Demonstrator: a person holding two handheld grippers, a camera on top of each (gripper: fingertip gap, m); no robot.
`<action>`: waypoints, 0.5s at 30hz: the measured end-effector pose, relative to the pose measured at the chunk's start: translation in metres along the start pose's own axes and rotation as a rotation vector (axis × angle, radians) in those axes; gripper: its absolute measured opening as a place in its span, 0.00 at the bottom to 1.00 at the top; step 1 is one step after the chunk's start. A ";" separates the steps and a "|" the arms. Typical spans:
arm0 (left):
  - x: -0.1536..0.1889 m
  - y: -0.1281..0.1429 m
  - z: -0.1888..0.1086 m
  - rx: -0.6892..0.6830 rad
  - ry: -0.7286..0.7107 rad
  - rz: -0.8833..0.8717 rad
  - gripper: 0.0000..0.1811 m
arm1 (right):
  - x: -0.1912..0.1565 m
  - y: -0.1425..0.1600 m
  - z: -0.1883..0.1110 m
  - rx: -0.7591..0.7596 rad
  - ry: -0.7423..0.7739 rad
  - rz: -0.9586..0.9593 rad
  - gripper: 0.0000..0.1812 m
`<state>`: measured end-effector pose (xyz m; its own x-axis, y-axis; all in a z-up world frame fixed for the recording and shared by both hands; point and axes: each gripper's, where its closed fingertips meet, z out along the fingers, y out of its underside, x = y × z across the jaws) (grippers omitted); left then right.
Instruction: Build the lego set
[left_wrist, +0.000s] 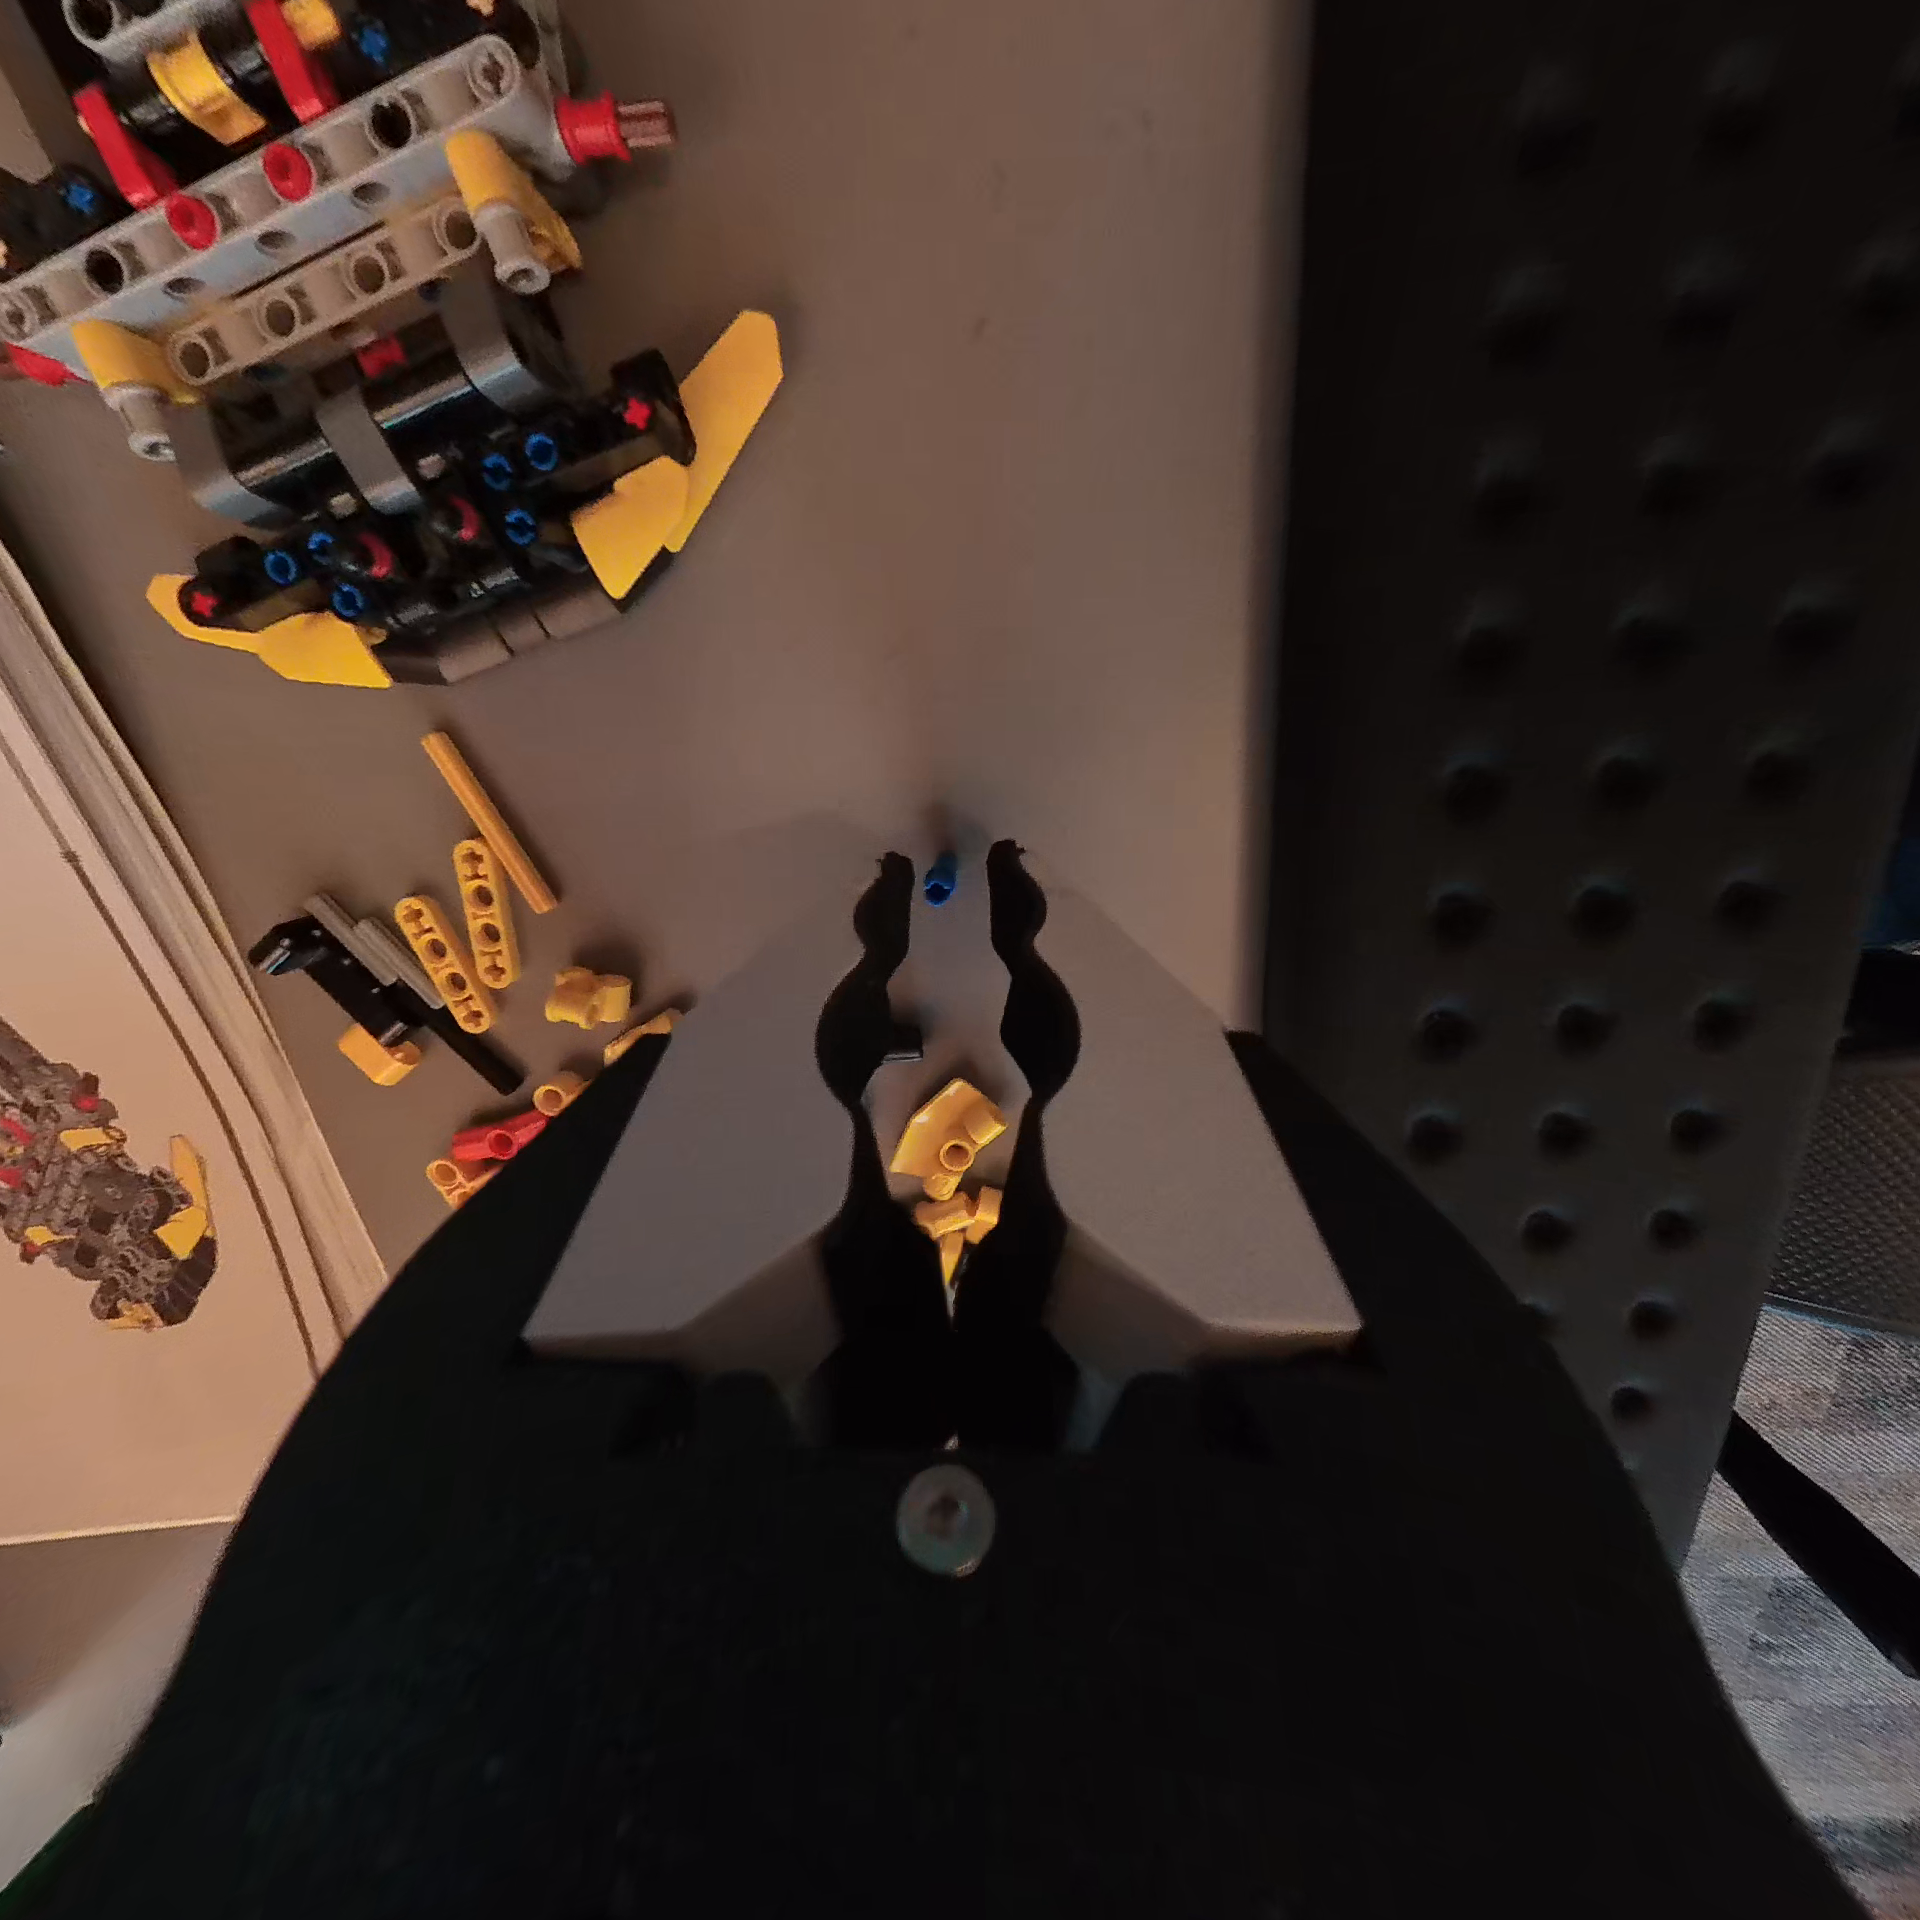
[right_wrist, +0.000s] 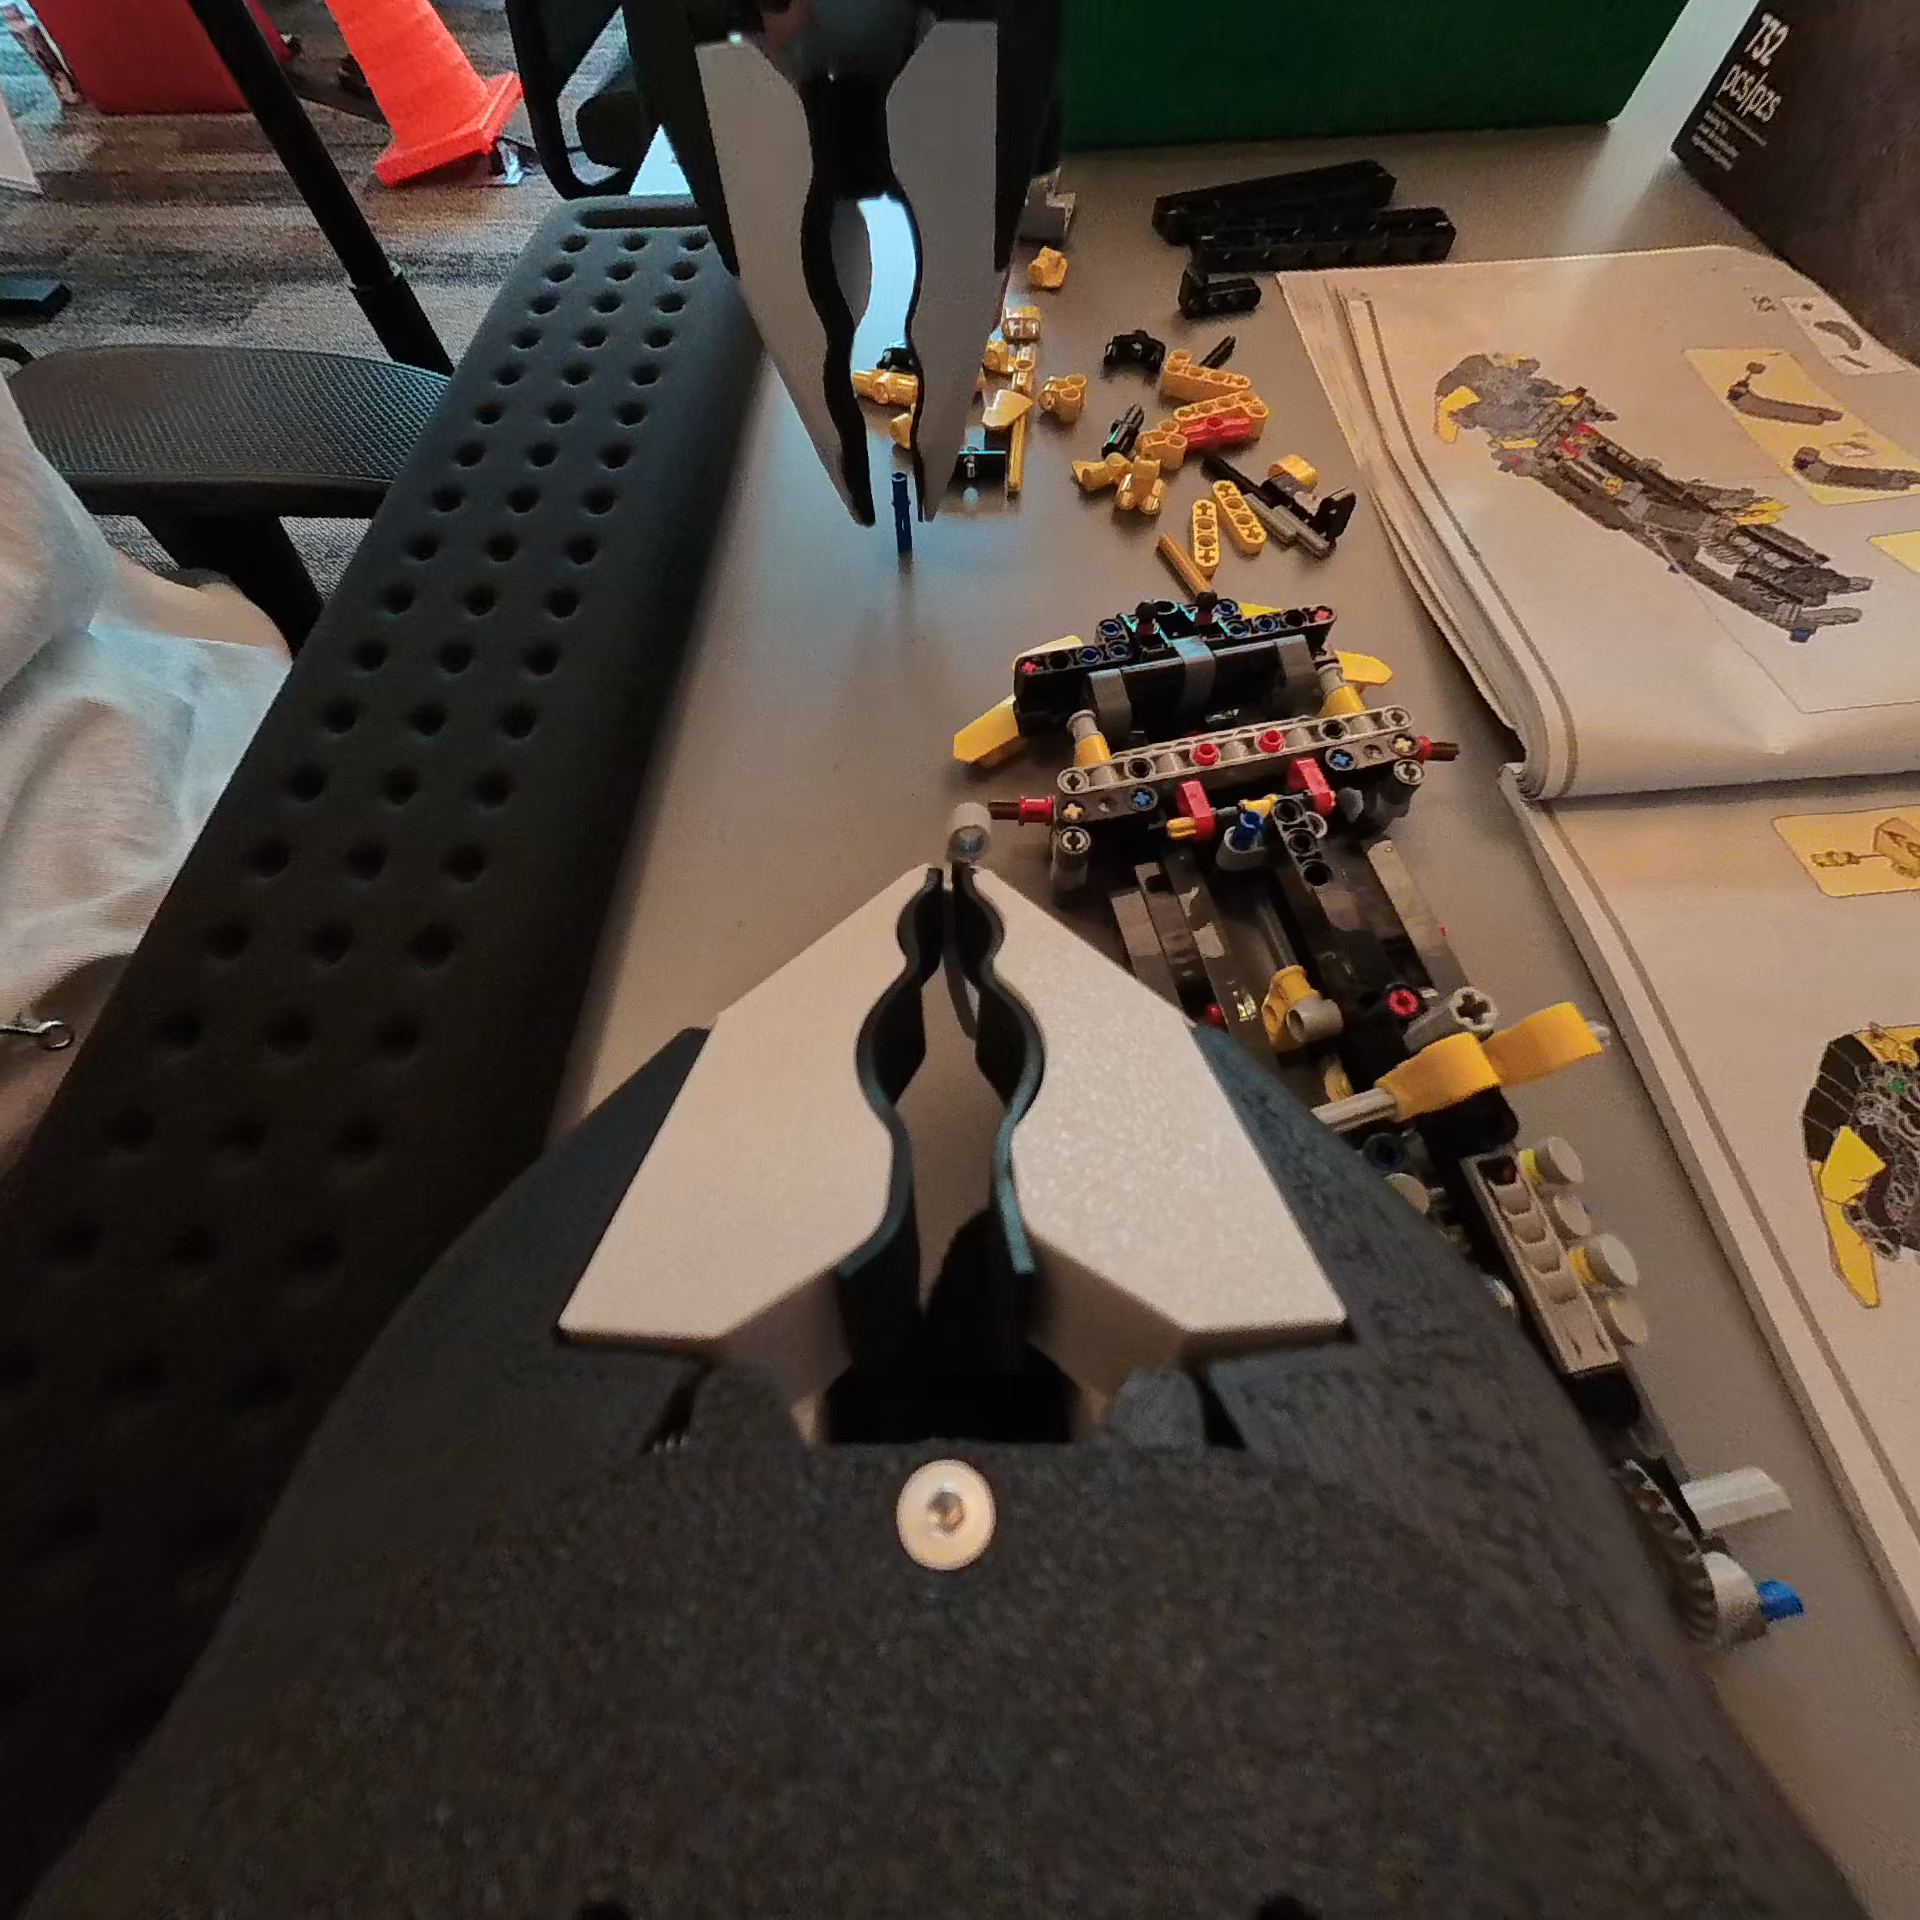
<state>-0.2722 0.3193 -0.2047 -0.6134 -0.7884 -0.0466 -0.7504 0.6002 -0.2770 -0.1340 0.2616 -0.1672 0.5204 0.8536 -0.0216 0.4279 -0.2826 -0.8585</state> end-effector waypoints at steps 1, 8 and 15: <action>0.000 0.000 0.001 -0.001 -0.001 -0.003 0.07 | 0.000 0.000 0.000 0.000 -0.001 0.000 0.01; 0.000 0.003 0.003 -0.003 -0.013 0.018 0.03 | 0.000 0.000 0.000 -0.001 -0.002 0.000 0.01; -0.003 0.007 0.005 -0.010 -0.030 0.014 0.02 | 0.000 0.001 0.000 -0.003 -0.002 0.001 0.01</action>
<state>-0.2745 0.3249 -0.2114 -0.6160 -0.7837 -0.0792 -0.7444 0.6121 -0.2669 -0.1335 0.2614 -0.1682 0.5197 0.8541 -0.0233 0.4295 -0.2847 -0.8570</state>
